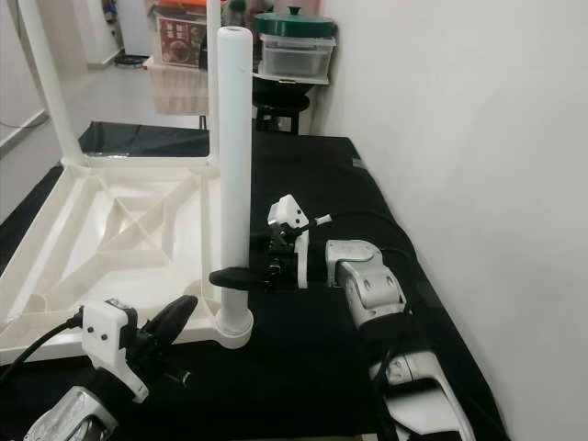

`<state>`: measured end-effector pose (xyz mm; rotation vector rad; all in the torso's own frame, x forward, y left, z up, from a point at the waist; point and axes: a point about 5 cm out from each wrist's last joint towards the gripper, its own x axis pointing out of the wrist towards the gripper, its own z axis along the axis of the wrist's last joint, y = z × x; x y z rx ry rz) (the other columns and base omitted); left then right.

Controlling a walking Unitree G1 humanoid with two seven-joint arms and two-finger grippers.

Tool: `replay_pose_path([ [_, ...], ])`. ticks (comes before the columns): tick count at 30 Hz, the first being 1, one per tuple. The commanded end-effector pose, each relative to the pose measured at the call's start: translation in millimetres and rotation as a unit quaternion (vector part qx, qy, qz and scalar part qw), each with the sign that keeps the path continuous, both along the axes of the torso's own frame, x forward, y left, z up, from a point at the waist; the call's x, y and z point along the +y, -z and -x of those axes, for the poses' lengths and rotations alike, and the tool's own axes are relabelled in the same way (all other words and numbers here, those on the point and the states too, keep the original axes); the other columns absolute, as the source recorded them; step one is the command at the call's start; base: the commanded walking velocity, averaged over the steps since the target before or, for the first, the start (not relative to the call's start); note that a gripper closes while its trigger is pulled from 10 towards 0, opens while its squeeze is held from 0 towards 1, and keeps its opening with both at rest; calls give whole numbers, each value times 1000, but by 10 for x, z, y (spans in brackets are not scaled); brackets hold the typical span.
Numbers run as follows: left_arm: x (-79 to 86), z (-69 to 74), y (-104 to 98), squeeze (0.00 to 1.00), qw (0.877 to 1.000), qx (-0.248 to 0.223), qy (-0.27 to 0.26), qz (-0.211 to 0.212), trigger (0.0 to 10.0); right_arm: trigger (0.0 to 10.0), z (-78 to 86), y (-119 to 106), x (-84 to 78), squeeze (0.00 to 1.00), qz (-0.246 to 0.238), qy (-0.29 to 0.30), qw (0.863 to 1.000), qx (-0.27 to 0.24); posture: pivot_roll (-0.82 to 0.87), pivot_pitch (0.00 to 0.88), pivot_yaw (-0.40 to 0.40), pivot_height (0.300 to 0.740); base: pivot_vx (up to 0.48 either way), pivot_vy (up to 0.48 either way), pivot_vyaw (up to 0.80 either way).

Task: Building children table

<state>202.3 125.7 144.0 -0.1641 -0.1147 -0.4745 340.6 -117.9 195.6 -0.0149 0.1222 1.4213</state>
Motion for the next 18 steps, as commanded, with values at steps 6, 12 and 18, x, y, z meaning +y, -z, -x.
replay_pose_path([
  [6,-16,19,38,0,1000,7,0,-2,7686,0,39,58,-121,0,-8,-6,1000,-9,48,0,-108,740,0,0,0],
  [12,-6,37,28,0,1000,7,1,-1,7765,0,157,169,-143,0,1,63,998,-13,38,0,-109,740,0,0,0],
  [18,34,56,5,0,1000,6,0,-2,7686,0,410,629,199,0,-23,342,938,58,10,0,-93,740,0,0,0],
])
